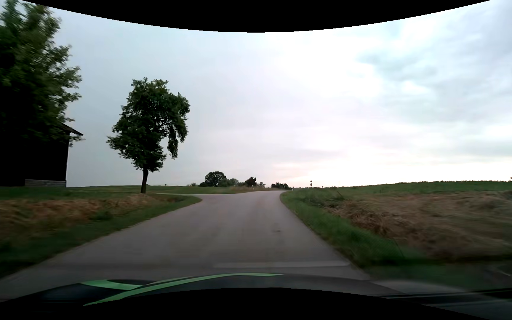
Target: Follow the waypoints while adhering to traffic rules and regulations
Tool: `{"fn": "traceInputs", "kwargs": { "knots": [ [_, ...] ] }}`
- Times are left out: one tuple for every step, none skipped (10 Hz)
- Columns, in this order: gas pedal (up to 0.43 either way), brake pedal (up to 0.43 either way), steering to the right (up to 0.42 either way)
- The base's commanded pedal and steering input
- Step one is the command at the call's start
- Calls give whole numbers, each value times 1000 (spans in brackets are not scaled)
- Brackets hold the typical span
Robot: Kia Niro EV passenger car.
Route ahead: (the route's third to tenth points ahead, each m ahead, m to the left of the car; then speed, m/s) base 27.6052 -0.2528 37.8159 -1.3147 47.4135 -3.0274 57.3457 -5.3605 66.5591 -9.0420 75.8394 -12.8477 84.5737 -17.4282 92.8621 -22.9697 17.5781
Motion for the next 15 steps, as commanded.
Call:
{"fn": "traceInputs", "kwargs": {
  "knots": [
    [0,43,11],
    [0,61,12],
    [0,73,13],
    [0,79,15],
    [0,85,17],
    [0,91,17],
    [0,91,17],
    [0,98,18],
    [0,116,19],
    [0,134,20],
    [0,146,22],
    [0,146,24],
    [0,165,25],
    [0,171,25],
    [0,177,25]
  ]
}}
